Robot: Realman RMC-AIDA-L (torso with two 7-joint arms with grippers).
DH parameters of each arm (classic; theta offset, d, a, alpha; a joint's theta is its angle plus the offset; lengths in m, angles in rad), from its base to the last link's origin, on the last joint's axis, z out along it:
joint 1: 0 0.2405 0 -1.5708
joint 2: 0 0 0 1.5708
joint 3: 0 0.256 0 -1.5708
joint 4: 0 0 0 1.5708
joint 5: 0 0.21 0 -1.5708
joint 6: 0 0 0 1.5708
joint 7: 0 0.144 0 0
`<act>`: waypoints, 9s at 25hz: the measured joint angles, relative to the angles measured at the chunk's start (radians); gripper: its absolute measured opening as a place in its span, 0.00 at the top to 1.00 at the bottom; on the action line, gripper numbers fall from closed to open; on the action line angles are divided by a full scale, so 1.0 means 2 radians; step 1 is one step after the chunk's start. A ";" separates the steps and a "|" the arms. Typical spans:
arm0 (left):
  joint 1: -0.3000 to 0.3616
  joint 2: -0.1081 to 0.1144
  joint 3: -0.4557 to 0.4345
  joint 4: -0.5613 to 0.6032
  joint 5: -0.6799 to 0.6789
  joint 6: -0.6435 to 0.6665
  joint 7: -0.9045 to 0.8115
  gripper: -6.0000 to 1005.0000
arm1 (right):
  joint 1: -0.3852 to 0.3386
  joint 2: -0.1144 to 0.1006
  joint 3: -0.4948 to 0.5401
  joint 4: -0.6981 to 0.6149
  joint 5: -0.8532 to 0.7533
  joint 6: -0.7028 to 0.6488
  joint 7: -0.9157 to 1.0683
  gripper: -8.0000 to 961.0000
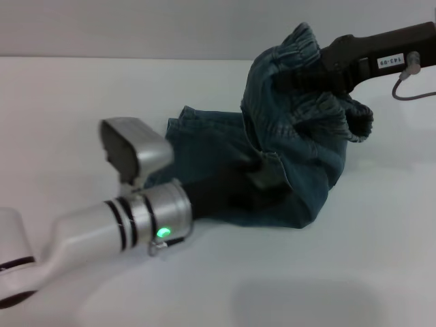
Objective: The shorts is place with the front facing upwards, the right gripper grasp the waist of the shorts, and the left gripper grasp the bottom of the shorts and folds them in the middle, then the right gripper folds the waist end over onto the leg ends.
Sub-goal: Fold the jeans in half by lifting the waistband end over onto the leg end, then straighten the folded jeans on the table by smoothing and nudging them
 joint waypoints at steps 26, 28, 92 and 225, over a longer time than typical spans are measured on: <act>0.091 0.002 -0.220 0.109 -0.004 0.057 0.056 0.21 | 0.018 0.024 -0.095 0.093 0.039 0.107 -0.056 0.92; 0.095 0.002 -0.222 0.110 -0.003 0.057 0.057 0.21 | 0.024 0.024 -0.106 0.103 0.041 0.121 -0.057 0.89; 0.101 0.007 -0.314 0.145 -0.004 0.076 0.079 0.21 | 0.081 0.029 -0.216 0.133 -0.044 0.199 -0.094 0.42; 0.157 0.003 -0.393 0.095 0.000 0.124 0.183 0.21 | -0.034 0.023 -0.206 0.126 -0.071 0.185 0.035 0.41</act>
